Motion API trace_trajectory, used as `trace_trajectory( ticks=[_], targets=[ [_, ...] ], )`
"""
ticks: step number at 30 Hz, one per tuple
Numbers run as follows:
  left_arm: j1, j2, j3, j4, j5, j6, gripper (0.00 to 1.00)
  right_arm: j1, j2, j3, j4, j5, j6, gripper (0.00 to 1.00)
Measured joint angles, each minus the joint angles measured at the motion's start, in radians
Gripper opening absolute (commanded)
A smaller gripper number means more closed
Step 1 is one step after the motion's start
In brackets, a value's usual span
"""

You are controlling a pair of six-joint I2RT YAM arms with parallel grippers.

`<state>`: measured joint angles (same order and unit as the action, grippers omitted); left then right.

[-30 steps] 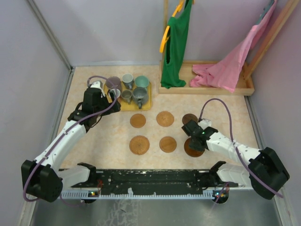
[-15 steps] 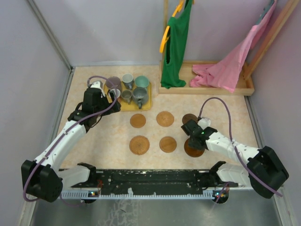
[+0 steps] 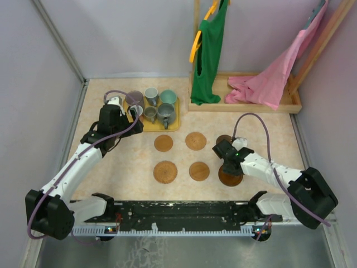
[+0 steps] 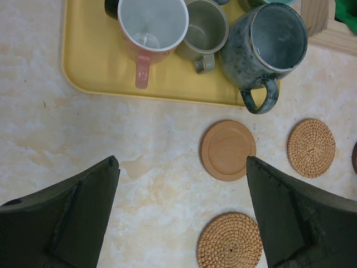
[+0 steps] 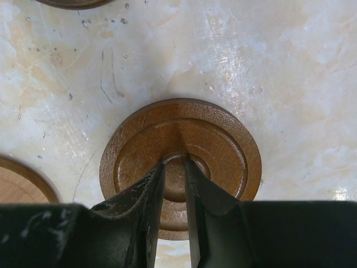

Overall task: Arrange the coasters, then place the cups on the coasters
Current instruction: Adjust the coaster at the center of the board.

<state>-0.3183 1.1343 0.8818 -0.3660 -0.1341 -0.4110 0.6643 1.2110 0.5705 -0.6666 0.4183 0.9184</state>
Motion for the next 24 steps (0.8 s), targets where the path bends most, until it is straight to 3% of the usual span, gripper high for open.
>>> trace_trajectory(
  ticks=[24],
  targets=[
    [0.0, 0.0, 0.0, 0.0, 0.0, 0.0, 1.0, -0.002, 0.053, 0.041, 0.024, 0.0, -0.029, 0.25]
  ],
)
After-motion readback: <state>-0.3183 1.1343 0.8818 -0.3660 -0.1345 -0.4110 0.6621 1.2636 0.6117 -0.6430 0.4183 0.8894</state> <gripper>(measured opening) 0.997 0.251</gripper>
